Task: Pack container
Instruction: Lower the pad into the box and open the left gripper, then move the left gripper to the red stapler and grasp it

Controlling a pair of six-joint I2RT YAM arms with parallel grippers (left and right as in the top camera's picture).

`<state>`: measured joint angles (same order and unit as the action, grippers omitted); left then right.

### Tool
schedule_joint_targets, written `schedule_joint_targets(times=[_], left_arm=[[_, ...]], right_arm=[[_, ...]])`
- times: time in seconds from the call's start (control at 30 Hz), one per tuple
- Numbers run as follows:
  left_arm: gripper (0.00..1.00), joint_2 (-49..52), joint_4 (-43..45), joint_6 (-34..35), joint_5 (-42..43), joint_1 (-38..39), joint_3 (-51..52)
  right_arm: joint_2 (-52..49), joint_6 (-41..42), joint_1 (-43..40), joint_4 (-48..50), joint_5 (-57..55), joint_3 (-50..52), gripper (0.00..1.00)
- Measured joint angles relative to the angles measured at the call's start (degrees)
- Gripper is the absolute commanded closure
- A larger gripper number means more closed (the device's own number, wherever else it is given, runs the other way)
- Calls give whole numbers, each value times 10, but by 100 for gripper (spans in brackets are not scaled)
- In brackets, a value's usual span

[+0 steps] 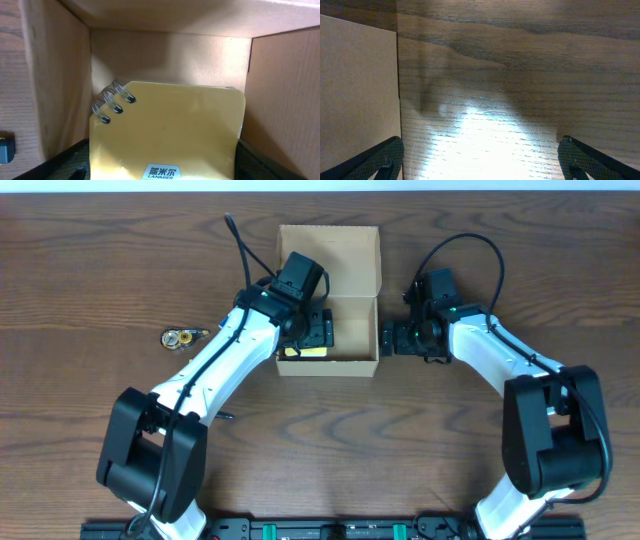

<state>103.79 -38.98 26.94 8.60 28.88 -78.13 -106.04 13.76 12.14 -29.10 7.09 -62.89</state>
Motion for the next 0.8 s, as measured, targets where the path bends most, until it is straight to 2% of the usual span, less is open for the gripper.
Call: schedule_joint_targets(times=[0.23, 0.6, 0.8], left_arm=[[8, 0, 0, 1, 0, 3, 0], [8, 0, -2, -9, 2, 10, 0], [10, 1, -64, -56, 0, 10, -71]], right_arm=[[0, 0, 0, 0, 0, 0, 1], [0, 0, 0, 0, 0, 0, 1], [0, 0, 0, 0, 0, 0, 1]])
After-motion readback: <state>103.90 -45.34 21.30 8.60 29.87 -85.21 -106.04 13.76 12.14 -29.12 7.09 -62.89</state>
